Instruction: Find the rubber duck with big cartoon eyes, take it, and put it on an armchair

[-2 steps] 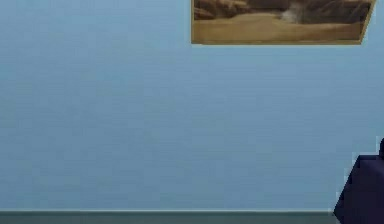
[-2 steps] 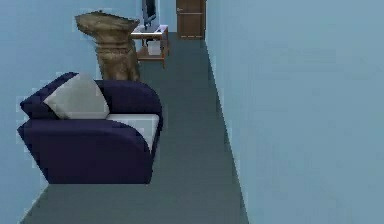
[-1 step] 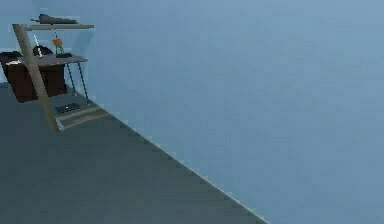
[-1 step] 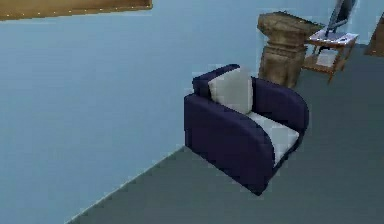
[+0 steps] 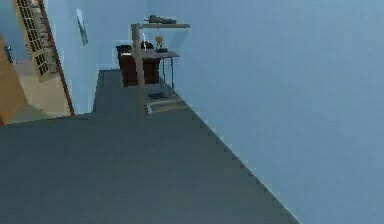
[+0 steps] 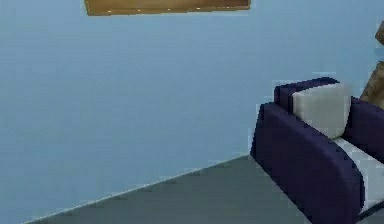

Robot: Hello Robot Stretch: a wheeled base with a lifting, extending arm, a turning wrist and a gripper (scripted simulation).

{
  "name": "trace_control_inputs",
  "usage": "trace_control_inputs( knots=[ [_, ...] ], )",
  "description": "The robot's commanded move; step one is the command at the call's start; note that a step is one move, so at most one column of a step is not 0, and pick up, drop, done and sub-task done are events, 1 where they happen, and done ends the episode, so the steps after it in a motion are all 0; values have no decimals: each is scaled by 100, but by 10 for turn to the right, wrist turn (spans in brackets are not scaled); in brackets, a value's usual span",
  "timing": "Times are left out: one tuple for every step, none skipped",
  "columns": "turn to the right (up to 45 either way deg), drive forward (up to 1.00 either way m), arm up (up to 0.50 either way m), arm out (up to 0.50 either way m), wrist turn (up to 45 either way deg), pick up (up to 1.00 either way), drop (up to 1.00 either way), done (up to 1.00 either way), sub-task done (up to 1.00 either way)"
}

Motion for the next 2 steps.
trace_control_inputs(
  knots=[
    [0, 60, 0, 0, 0, 0, 0, 0, 0],
    [-450, 0, 0, 0, 0, 0, 0, 0, 0]
  ],
)
